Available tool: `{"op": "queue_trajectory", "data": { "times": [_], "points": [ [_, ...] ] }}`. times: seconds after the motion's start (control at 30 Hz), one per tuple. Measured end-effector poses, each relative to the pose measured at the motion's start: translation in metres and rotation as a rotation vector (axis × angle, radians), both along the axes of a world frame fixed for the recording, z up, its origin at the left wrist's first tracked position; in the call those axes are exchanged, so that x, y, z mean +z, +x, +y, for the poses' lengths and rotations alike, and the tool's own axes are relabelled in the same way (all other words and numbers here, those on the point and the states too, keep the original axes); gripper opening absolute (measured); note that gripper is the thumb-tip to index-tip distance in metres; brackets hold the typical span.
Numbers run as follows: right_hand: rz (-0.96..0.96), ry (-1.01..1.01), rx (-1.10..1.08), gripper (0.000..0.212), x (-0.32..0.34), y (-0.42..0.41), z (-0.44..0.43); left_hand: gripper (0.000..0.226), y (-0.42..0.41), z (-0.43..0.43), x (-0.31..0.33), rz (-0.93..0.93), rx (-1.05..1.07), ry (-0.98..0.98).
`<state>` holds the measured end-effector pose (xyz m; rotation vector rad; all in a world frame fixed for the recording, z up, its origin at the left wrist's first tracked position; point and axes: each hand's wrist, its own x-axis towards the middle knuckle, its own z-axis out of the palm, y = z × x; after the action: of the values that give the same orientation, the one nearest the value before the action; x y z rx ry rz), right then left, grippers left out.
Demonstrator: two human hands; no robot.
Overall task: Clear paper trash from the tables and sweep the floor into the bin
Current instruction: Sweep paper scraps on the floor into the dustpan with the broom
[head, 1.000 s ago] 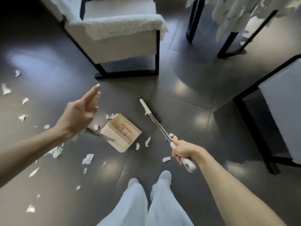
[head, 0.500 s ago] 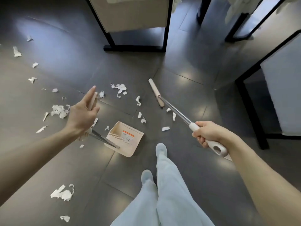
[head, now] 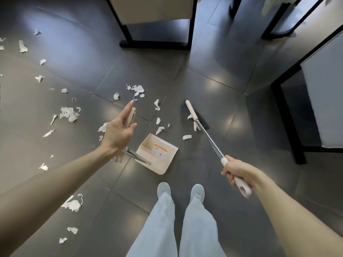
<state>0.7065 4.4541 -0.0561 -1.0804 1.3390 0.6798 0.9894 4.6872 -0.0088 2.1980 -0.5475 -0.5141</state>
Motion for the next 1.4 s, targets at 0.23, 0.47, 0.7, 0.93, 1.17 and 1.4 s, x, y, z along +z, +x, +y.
{"op": "queue_trajectory", "data": {
  "times": [0.23, 0.47, 0.7, 0.93, 1.17, 1.4],
  "points": [
    [-0.023, 0.144, -0.057, 0.071, 0.027, -0.02, 0.035, 0.07, -0.022, -0.003, -0.008, 0.012, 0.008, -0.071],
    [-0.047, 0.116, 0.18, 0.071, 0.066, -0.031, 0.048, 0.068, -0.029, 0.004, 0.001, 0.014, 0.08, -0.109],
    [-0.109, 0.045, 0.216, 0.072, 0.104, -0.006, 0.017, 0.067, -0.035, 0.031, 0.006, -0.023, 0.15, -0.108],
    [-0.191, -0.173, 0.432, 0.068, 0.087, 0.101, 0.002, 0.068, -0.031, 0.067, 0.007, -0.063, 0.252, -0.031],
    [-0.095, -0.387, 0.772, 0.022, 0.026, 0.177, 0.016, 0.067, -0.009, 0.076, 0.0, -0.035, 0.409, -0.006],
    [-0.014, -0.439, 0.939, 0.067, -0.024, 0.161, 0.023, 0.066, 0.016, 0.075, 0.002, -0.064, 0.425, 0.054]
  ]
}}
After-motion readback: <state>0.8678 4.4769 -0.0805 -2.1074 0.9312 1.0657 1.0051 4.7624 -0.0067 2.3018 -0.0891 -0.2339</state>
